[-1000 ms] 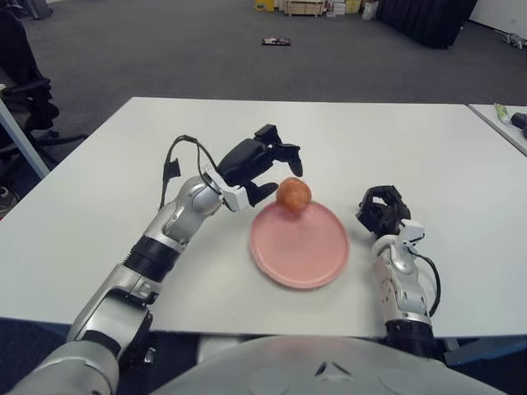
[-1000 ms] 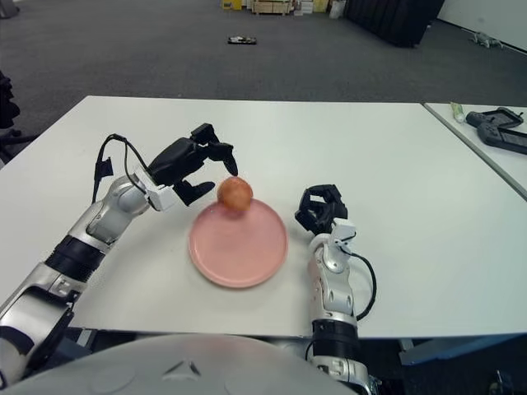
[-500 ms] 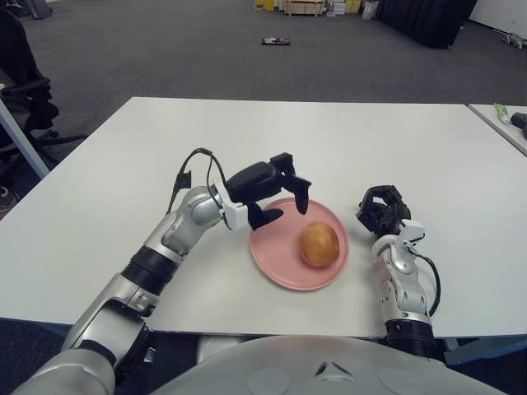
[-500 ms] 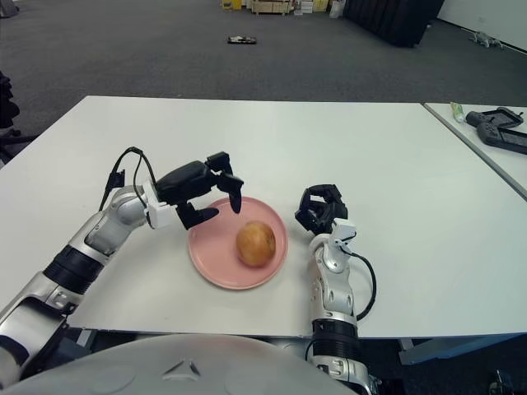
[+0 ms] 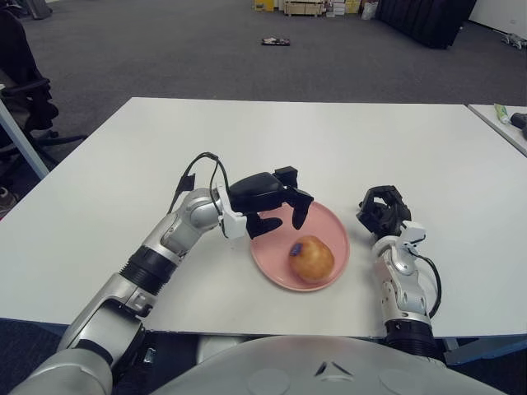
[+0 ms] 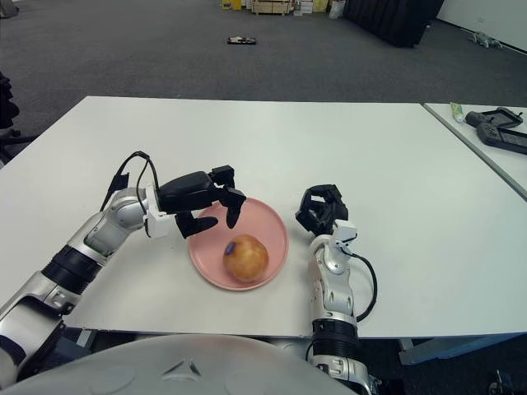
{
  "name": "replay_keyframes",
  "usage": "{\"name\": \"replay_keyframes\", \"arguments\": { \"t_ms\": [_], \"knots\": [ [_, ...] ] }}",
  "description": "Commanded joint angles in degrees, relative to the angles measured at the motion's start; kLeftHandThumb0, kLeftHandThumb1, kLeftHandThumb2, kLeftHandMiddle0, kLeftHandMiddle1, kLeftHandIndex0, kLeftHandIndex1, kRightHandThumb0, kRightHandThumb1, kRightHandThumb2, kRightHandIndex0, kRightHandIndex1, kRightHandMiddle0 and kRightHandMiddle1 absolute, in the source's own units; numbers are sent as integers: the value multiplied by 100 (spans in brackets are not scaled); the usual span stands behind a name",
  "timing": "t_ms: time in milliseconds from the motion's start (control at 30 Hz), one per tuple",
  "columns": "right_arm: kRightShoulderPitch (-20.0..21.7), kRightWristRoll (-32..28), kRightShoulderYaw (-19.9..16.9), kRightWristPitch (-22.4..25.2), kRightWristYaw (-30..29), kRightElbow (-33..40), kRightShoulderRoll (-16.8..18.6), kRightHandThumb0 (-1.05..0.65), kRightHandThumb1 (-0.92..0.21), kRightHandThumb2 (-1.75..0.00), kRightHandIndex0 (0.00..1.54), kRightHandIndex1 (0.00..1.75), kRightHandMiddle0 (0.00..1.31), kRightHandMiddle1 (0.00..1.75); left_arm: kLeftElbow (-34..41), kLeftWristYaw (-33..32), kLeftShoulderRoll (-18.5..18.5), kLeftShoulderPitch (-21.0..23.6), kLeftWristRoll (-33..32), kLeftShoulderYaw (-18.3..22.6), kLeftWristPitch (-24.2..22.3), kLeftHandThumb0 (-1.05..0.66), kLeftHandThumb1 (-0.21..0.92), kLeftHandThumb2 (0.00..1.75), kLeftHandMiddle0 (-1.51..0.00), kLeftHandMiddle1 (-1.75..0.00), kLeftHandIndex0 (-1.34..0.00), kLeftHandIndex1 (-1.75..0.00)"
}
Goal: Put the apple into the plate.
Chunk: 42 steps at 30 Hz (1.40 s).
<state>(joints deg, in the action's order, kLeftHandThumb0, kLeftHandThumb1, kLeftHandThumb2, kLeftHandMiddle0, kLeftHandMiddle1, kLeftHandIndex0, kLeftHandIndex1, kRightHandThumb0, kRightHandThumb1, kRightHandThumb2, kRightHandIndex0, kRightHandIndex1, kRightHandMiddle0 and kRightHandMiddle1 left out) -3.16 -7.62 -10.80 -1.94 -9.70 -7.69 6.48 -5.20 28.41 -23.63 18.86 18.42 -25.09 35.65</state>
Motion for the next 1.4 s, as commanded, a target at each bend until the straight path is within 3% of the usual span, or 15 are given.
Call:
{"name": "replay_keyframes", "arguments": {
  "t_ms": [0, 1367],
  "knots": [
    [-89, -94, -72, 200, -52, -253, 88, -43, -47, -113, 95, 175, 49, 175, -3, 40, -20, 21, 23, 34, -19, 0, 27, 138, -53, -175, -53, -174],
    [-168, -43, -23, 279, -28, -131, 39, -43, -49, -111, 95, 175, 48, 175, 122, 144, 17, -130, -67, 78, -255, 0, 27, 138, -53, -175, -53, -174]
  ]
}}
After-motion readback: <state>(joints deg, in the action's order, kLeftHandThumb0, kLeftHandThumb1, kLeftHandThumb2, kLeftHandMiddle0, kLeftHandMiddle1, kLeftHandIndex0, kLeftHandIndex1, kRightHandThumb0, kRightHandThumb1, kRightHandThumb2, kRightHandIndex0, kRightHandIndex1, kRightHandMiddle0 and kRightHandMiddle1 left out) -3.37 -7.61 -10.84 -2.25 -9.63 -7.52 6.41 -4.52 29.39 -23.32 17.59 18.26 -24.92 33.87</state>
